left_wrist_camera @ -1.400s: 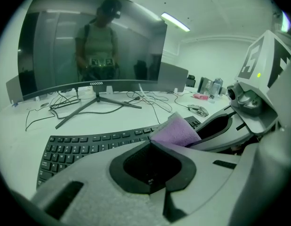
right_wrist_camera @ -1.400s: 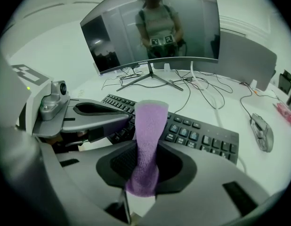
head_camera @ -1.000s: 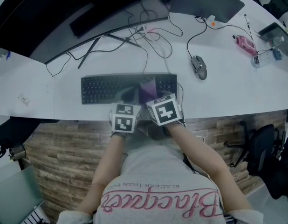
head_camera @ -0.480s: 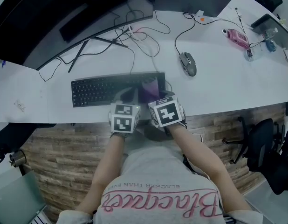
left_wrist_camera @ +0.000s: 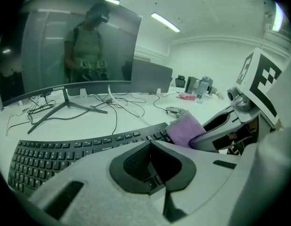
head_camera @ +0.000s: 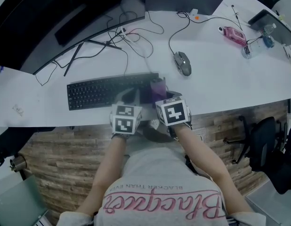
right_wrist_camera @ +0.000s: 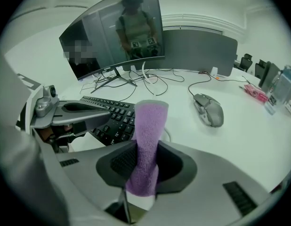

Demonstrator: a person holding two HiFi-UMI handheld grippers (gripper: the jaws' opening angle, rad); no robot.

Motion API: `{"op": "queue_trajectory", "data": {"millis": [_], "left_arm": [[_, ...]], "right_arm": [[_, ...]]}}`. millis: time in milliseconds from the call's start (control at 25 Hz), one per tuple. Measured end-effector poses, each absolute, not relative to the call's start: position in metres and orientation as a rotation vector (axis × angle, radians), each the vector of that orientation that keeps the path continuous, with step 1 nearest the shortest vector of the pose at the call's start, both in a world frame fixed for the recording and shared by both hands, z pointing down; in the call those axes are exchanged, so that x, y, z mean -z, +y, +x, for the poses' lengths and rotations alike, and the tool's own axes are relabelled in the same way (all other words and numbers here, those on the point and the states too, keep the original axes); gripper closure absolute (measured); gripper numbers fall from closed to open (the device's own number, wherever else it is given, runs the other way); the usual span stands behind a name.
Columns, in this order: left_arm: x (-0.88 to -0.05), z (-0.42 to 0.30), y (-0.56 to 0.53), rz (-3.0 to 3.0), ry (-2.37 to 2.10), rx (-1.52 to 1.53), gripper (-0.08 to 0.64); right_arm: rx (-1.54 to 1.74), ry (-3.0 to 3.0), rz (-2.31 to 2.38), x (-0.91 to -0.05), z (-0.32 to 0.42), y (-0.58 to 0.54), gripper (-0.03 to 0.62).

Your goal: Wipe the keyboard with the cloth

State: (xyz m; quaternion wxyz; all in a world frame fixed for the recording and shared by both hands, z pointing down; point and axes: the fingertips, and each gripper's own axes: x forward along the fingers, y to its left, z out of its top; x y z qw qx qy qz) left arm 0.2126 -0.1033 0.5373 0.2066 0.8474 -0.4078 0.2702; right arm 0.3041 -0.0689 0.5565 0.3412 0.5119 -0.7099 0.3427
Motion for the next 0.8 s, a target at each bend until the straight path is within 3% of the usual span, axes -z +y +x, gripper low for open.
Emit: {"op": "queue_trajectory", "data": {"millis": [560, 800], "left_arm": [[-0.508, 0.187, -0.116, 2.402, -1.161, -0.741, 0.555], [-0.487, 0.160, -0.129, 2.452, -1.163, -0.705, 0.555]], "right_arm": [[-0.942, -1.799, 1.652, -0.506, 0.341, -0.088, 0.495], [-0.948, -1.852, 1.776, -0.477, 0.325, -0.101, 0.495]]}}
